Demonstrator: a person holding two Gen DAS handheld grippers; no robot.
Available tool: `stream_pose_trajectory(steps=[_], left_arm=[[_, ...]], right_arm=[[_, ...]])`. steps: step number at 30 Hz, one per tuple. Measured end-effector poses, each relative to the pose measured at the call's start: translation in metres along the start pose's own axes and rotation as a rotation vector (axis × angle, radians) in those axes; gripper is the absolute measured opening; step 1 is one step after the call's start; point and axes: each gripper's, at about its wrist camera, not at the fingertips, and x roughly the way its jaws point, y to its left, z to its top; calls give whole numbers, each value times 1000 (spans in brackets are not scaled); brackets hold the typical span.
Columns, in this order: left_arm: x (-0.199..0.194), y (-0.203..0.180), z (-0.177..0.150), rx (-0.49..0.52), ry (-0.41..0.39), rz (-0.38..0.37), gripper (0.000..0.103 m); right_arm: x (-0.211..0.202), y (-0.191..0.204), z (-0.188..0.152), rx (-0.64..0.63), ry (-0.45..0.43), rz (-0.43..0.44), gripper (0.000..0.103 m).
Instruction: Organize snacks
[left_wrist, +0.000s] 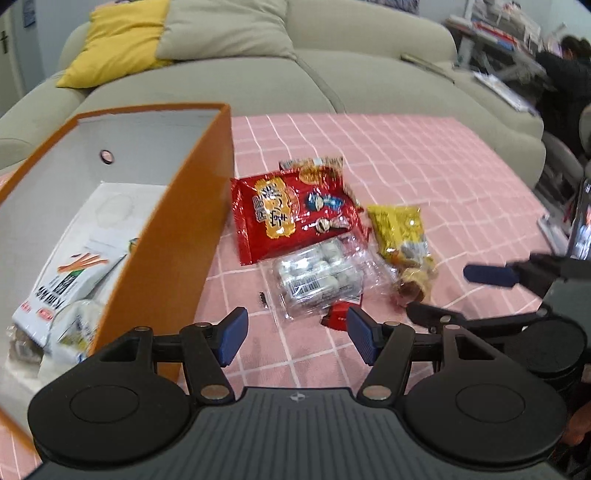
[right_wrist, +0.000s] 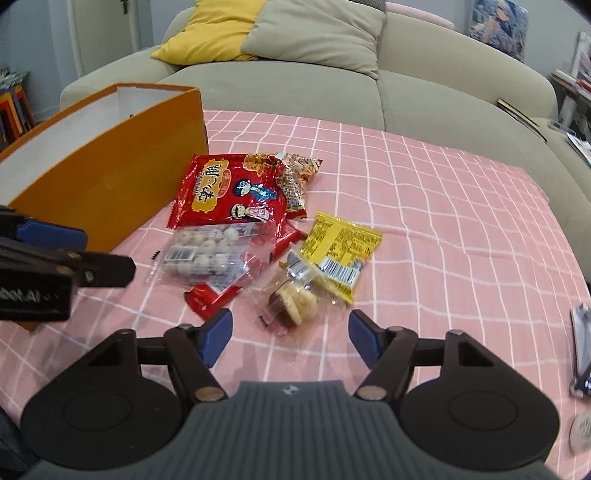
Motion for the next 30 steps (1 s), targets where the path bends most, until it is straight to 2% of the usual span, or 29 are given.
stream_pose_trajectory(steps=[7,14,15,17,19,22,26,30], left_arm=[[40,-1,7,54,87,-11,71],[61,-1,8,78,115,-11,53],[61,-1,8,82,110,-20,45],[59,-3,8,96,106,-6,33],[59,-5,6,103,109,8,14],[56,-3,4,67,115,20,2],[48,-2,0,39,129,29,0],[41,-3,-9,26,148,3,0]], right_arm=[[27,2,10,-120,27,-6,67],[40,0,14,-163,37,28,66],[41,0,14,-165,40,32,62],[41,0,13,-158,38,38,61],[41,1,12,-151,37,37,57],[40,4,9,-142,39,33,55],[33,8,5,-125,44,49,52],[24,14,-2,-122,40,73,51]])
